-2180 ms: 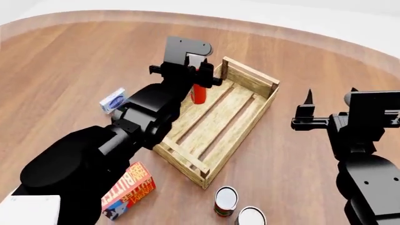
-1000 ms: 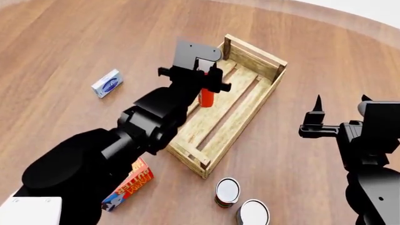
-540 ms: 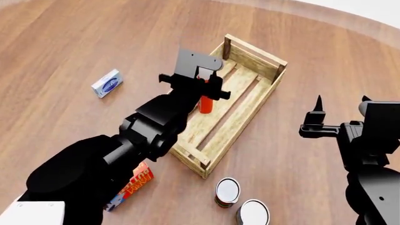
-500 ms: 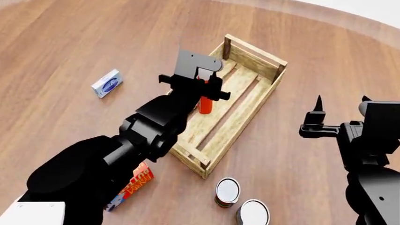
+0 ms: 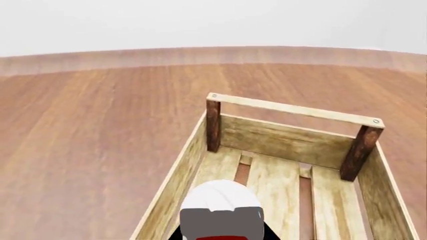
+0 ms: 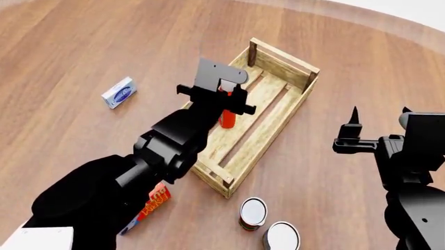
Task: Pick up the ketchup, and put it in the wooden tray.
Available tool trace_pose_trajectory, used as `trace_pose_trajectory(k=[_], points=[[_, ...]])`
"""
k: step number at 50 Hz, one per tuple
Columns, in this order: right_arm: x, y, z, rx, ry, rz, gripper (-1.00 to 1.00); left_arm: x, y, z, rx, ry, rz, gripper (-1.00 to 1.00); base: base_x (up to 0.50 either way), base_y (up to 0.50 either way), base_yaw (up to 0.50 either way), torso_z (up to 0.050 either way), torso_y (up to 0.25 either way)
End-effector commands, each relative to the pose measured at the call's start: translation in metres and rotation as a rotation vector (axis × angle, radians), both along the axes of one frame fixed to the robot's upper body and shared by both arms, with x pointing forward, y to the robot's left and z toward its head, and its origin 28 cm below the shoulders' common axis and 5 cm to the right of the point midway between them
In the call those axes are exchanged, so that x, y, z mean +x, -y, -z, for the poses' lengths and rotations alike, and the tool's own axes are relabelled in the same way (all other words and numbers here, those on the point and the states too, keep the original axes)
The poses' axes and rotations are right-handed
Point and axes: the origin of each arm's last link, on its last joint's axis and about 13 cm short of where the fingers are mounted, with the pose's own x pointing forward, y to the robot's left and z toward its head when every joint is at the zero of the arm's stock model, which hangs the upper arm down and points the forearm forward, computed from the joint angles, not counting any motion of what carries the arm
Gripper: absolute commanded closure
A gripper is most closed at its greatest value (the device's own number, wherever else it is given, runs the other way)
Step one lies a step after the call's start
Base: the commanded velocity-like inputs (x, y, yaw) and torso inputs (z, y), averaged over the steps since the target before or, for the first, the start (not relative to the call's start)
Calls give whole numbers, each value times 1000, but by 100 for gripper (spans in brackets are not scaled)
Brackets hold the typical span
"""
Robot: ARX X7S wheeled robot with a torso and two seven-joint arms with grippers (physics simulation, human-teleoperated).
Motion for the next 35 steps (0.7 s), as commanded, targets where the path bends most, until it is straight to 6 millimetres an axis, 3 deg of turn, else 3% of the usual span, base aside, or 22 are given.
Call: trace_pose_trajectory(k=[1, 35], points=[[0, 0, 0, 1, -2, 0, -100, -1, -2, 7, 1, -23, -9, -100, 0, 0, 0, 0, 0], [0, 0, 0, -5, 7, -5, -100, 0, -2, 5, 5, -30, 10, -100, 0, 0, 0, 0, 0]])
